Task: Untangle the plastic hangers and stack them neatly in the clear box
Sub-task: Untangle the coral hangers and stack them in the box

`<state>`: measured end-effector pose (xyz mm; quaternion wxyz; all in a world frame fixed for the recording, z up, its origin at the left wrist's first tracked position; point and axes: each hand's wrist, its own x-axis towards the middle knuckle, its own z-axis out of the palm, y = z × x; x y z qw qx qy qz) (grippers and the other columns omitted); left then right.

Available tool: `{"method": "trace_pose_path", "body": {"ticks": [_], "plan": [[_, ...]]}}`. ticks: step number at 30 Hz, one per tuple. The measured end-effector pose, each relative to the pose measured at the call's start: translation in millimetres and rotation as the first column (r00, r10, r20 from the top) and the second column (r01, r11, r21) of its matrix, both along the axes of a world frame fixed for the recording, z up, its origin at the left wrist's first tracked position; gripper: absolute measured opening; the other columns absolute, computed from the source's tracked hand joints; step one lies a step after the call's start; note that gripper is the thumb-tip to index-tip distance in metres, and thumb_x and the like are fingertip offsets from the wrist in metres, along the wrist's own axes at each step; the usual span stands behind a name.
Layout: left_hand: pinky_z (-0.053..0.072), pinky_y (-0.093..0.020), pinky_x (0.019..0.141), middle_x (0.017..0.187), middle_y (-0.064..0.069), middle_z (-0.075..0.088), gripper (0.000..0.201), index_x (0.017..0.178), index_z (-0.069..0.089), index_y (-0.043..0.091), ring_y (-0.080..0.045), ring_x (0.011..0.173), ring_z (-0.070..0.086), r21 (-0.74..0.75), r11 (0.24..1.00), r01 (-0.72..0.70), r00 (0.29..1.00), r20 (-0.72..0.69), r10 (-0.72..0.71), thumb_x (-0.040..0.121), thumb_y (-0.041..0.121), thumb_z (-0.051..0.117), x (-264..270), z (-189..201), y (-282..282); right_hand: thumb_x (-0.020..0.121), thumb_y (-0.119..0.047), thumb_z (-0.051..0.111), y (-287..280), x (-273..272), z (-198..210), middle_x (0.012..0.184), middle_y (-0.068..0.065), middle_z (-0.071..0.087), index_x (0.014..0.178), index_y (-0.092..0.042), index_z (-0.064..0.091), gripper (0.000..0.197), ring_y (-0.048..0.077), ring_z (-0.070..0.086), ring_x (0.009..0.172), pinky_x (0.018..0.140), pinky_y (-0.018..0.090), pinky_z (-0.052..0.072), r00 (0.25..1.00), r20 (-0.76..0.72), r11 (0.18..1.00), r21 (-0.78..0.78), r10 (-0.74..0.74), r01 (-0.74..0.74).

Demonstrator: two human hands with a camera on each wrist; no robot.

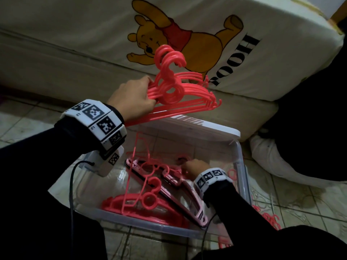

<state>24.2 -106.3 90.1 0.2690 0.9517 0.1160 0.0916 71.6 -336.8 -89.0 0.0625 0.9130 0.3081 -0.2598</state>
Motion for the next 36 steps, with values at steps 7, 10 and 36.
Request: {"method": "trace_pose_path", "body": {"ticks": [7,10,36], "plan": [[0.049,-0.040,0.083,0.100,-0.006,0.065,0.032,0.113,0.051,0.022,-0.031,0.093,0.060,0.014,1.000,-0.008,1.000,0.005,0.008,0.082,0.028,0.060,-1.2,1.2,-0.4,0.085,-0.024,0.056,4.5,15.7,41.7,0.108,0.011,0.067,0.103,-0.028,0.067,0.022,0.031,0.062,0.100,0.077,0.028,0.042,0.991,0.006,0.971,0.196,-0.137,0.133],[0.048,-0.039,0.081,0.095,-0.002,0.061,0.031,0.111,0.051,0.022,-0.028,0.088,0.059,0.025,1.000,-0.006,1.000,-0.003,0.007,0.082,0.027,0.060,-0.9,1.1,-0.4,0.087,-0.028,0.053,6.0,13.5,50.9,0.113,0.011,0.064,0.110,-0.026,0.065,0.027,0.032,0.061,0.103,0.080,0.035,0.045,0.986,0.127,0.984,0.159,-0.103,0.082],[0.040,-0.029,0.079,0.104,-0.004,0.065,0.046,0.113,0.055,0.019,-0.026,0.096,0.060,-0.094,0.987,-0.132,0.990,0.044,0.137,0.077,0.045,0.067,-3.5,3.6,0.4,0.082,-0.006,0.069,4.4,-35.5,147.1,0.059,0.002,0.061,0.070,-0.010,0.064,0.013,0.009,0.054,0.048,0.050,0.022,0.050,0.781,-0.596,0.267,0.734,-0.188,0.625]]}}
